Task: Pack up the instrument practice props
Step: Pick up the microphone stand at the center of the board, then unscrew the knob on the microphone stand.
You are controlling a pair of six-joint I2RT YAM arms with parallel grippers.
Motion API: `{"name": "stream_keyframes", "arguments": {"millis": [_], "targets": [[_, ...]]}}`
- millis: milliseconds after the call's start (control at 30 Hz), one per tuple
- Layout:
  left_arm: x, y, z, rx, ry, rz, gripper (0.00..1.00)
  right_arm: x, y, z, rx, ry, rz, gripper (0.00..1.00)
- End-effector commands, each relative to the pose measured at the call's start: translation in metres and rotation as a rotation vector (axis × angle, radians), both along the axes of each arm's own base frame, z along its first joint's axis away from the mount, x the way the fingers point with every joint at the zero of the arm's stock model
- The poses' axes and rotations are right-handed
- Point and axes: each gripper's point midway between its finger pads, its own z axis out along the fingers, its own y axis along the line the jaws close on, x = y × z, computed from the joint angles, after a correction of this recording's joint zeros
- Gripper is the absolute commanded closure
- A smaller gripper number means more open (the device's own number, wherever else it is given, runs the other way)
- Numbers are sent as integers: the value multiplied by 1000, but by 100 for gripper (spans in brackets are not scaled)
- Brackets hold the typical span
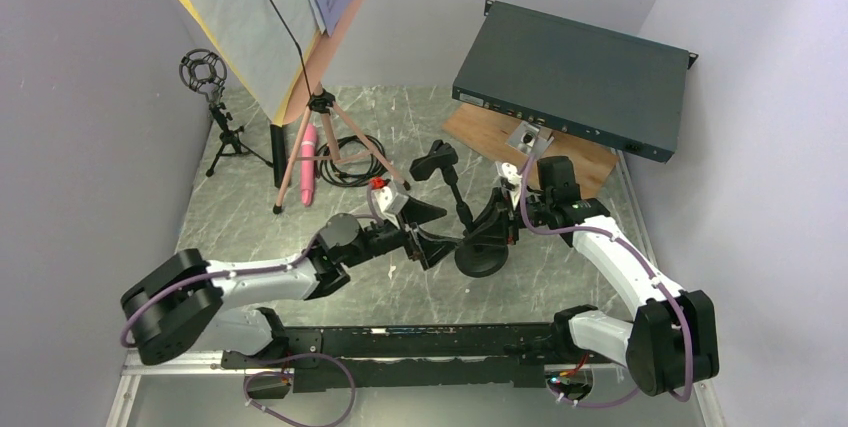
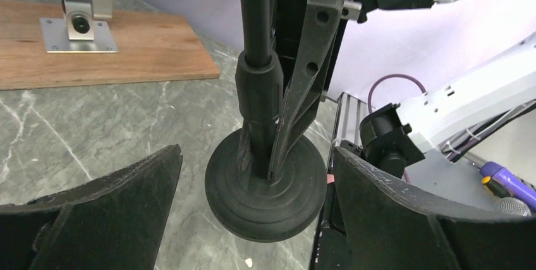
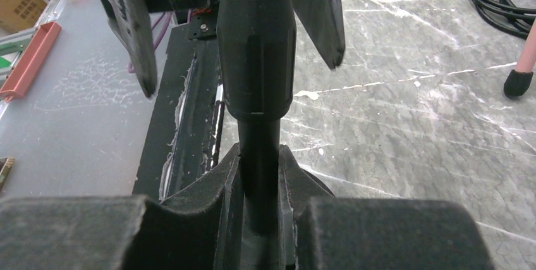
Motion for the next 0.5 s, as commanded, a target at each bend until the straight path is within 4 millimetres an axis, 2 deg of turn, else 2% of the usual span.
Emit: {"name": "stream_keyframes", "arguments": {"millis": [0,300,467], "targets": [[-3,-13,41,-118,-152,-54,7,-4,2,28,87,-107,67,100],[6,-20,55,-193,-176,-38,17,-6,2,27,88,-114,72,100],[9,-24,57,-228,-167,-42,28,-6,2,27,86,-119,70,100]]}}
